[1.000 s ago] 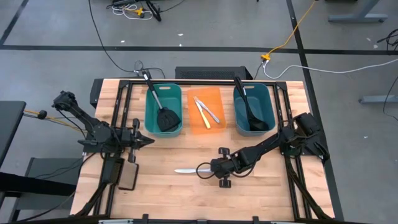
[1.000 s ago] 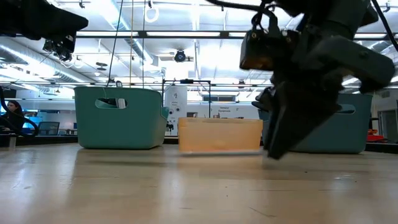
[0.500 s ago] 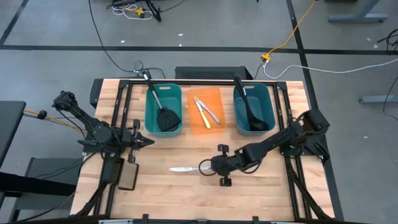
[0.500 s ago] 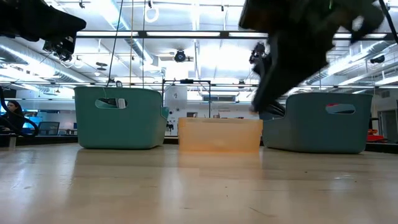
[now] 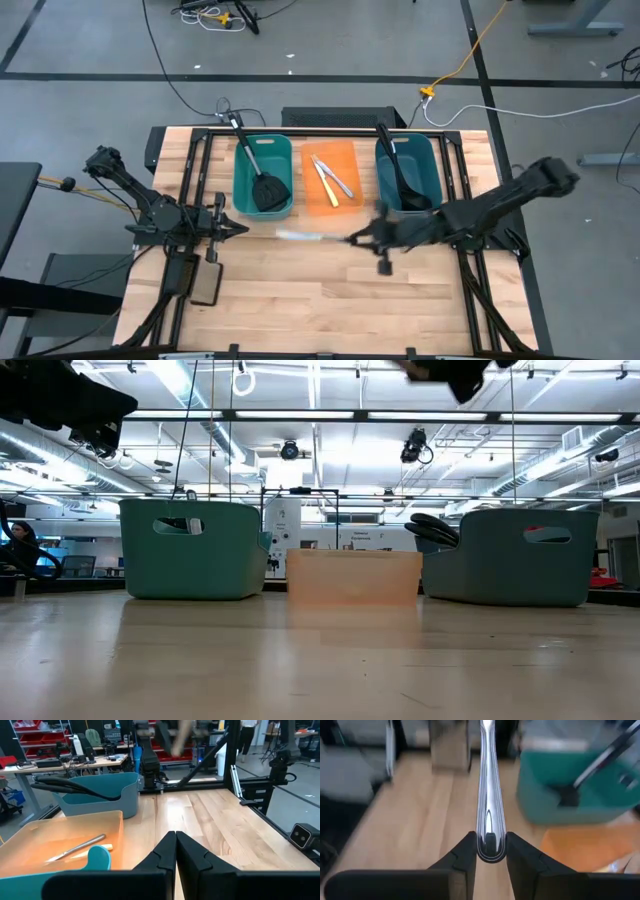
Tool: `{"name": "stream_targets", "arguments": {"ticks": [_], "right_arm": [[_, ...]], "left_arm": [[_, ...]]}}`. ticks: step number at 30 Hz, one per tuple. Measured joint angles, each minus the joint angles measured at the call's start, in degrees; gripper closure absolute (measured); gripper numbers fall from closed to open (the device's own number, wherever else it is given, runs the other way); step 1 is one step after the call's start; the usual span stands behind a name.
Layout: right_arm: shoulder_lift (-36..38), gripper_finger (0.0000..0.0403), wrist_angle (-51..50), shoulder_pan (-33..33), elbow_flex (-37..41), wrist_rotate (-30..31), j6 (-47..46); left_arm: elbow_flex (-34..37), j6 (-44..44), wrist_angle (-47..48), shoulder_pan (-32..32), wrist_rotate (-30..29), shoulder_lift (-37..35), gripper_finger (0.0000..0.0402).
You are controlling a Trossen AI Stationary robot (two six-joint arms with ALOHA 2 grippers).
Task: Pick & Place Kitchen Items
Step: Put the silver knife into the orange bin
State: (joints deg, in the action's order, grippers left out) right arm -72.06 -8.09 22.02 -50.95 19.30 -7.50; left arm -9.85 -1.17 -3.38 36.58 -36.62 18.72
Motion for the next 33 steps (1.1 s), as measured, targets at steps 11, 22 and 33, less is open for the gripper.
{"name": "stream_targets", "arguments": {"ticks": [11,22,33], "right_arm": [[28.02,0.0316,21.24,-1.66,28.3,7.38,-1.55],[40.2,0.0316,32.13,-1.7,44.89,11.25,-2.53],[37.61,0.0316,23.82,-3.85,32.11,12.63,0.5]], "left_arm": [[0.0,-0.08,0.01,0.0,0.0,0.0,0.0384],[0.0,0.36,0.05,-0.02,0.0,0.0,0.0384],[-0.02,0.4,-0.09,-0.01,-0.01,0.0,0.0384]]}}
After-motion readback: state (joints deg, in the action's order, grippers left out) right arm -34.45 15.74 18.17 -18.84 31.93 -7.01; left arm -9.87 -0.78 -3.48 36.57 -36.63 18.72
